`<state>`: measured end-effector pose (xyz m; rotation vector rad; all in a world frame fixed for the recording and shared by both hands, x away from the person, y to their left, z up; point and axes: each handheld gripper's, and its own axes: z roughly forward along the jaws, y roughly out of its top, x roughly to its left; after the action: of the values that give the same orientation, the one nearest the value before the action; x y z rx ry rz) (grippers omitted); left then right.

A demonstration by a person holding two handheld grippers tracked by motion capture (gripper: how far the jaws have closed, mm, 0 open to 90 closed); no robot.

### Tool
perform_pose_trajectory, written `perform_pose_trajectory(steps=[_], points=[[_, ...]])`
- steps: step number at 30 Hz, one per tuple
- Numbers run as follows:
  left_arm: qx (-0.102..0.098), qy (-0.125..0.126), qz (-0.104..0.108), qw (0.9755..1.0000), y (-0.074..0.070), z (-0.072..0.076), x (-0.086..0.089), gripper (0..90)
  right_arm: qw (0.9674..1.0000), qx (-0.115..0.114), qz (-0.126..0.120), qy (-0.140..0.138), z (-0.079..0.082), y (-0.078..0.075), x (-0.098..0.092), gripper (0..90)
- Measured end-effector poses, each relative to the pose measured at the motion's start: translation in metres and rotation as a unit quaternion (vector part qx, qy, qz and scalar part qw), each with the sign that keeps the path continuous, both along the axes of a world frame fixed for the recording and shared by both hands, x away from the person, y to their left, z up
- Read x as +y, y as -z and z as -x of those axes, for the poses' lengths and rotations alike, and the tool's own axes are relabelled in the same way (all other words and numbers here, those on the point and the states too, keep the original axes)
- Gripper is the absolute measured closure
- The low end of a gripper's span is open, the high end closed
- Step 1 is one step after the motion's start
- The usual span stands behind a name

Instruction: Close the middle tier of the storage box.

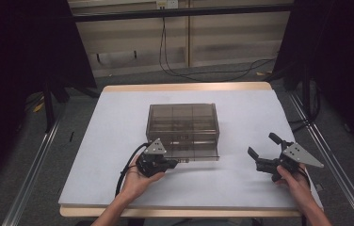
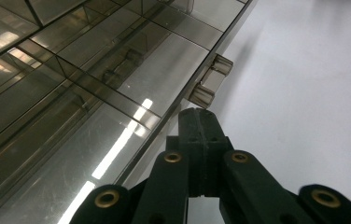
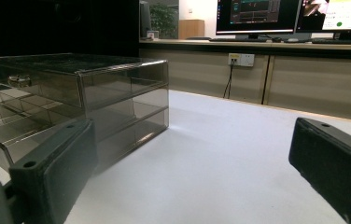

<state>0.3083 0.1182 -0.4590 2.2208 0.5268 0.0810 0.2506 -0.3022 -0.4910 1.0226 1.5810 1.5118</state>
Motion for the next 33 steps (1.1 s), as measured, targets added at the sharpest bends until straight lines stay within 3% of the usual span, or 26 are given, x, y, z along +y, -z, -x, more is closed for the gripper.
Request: perform_pose_trajectory(steps=[16,18,31,33], points=[[-0.003,-0.003,-0.003,1.0,-0.003,-0.0018,-0.0034,90.0,1.0,0.0,0.001,-0.001,0.0,0.0,-0.0001,0.8],[-0.005,-0.004,0.008,1.0,-0.0023,-0.0024,-0.0033,90.0,1.0,0.0,0.001,-0.001,0.0,0.0,-0.0001,0.8],[-0.006,-0.004,-0.001,1.0,-0.0026,-0.0057,-0.0021,90.0,1.0,0.0,0.001,-0.001,0.0,0.0,-0.0001,0.8],[-0.004,-0.008,0.006,0.9999,-0.0019,-0.0055,-0.0035,90.0,1.0,0.0,0.0,0.0,0.0,0.0,0.0,0.8]])
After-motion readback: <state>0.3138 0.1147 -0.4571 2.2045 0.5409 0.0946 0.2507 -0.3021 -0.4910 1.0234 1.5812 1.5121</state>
